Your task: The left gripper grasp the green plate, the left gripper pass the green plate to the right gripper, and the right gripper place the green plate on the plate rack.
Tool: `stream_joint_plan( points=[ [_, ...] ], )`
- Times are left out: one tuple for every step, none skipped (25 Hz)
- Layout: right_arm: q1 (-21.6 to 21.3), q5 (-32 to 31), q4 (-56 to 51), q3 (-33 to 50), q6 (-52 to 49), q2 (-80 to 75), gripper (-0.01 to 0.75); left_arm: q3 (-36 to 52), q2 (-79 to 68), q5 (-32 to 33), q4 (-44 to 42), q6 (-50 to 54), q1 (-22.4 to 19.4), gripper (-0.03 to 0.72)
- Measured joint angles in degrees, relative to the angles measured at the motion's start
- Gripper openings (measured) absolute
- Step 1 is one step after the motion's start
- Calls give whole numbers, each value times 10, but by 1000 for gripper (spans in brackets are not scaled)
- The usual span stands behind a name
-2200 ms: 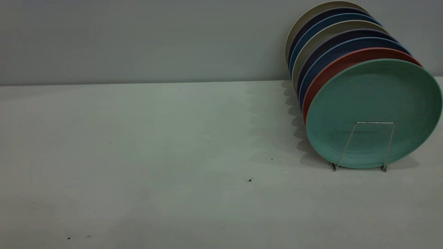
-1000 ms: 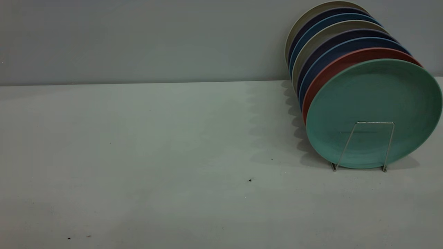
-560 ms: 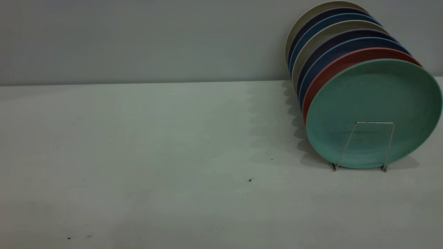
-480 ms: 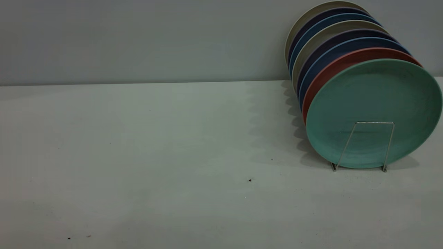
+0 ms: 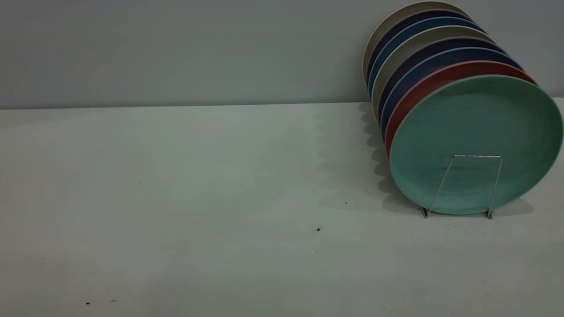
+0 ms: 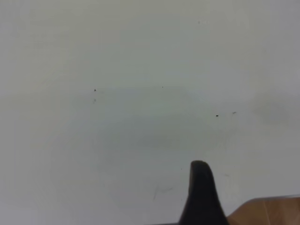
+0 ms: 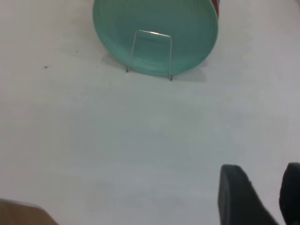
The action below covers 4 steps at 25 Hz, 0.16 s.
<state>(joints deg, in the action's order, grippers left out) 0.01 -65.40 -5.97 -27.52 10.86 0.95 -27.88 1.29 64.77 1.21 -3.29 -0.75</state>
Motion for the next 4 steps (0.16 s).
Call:
stream_joint_plan(
  points=[
    [0, 0, 0, 0, 0, 0, 239, 0, 0, 0, 0, 0, 0, 563],
    [0, 0, 0, 0, 0, 0, 239, 0, 0, 0, 0, 0, 0, 563],
    [0, 0, 0, 0, 0, 0, 239, 0, 0, 0, 0, 0, 0, 563],
    [0, 0, 0, 0, 0, 0, 239, 0, 0, 0, 0, 0, 0, 563]
  ],
)
